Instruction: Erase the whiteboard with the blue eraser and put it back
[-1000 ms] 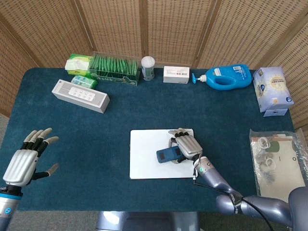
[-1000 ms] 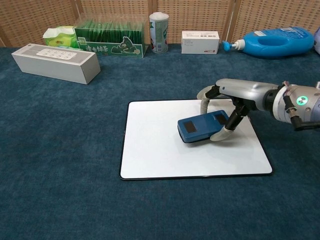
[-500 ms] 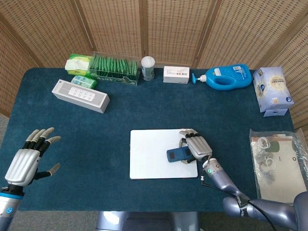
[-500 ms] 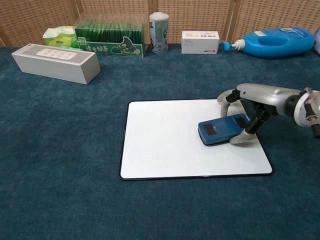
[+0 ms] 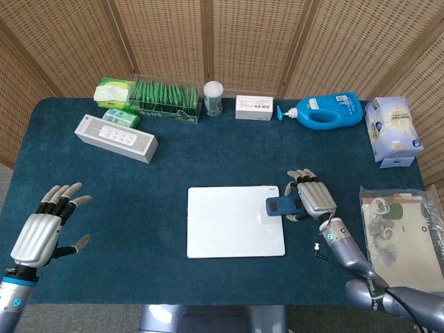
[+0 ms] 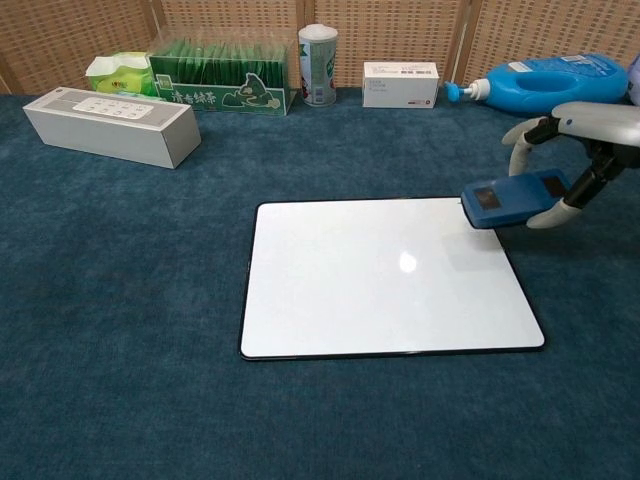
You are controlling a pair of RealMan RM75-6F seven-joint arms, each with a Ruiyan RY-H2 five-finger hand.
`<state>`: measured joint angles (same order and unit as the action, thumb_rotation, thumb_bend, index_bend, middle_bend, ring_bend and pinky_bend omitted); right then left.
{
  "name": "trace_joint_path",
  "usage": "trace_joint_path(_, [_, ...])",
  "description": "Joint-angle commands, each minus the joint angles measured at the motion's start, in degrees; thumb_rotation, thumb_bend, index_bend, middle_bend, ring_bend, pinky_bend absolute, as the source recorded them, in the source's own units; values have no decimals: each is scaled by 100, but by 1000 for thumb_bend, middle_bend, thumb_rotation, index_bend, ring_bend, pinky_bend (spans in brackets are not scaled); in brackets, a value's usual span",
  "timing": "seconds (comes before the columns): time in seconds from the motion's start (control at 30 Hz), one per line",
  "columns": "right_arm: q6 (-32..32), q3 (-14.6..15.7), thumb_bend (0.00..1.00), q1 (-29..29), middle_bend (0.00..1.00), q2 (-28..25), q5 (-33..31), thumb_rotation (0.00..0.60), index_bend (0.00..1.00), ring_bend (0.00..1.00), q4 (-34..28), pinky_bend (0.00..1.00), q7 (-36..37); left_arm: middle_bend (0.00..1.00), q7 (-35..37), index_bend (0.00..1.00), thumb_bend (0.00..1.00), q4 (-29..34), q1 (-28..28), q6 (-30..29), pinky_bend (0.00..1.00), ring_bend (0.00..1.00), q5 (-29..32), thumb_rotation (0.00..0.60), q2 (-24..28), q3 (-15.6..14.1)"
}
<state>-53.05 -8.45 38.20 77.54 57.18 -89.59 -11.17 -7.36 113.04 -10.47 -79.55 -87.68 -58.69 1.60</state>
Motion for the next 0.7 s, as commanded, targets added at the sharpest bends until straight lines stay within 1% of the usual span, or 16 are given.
trace_joint_path(0.03, [-38,-116,157,-2,129,-150,69,600,773,0,-218,0,80,72,-77,199,323,50,-26,17,0,35,-9,600,-38,12])
trace_joint_path(0.2, [108,-215,158,-15,129,-168,53,600,773,0,-565,0,447,73,-156,199,324,97,-35,19,0,35,20,600,-55,22])
trace_joint_path(0.3, [167,-178,158,13,129,-109,151,600,773,0,-647,0,470,73,-167,199,323,96,-33,28,0,35,41,600,-60,15])
trace_joint_path(0.47, [190,-6,160,145,129,332,245,600,773,0,-649,0,120,73,-116,199,323,53,-18,30,0,35,62,600,-58,-5])
trace_joint_path(0.7, [154,22,158,312,129,993,101,600,772,0,-399,0,-201,73,-19,199,322,-4,33,-26,0,36,59,600,-8,-32])
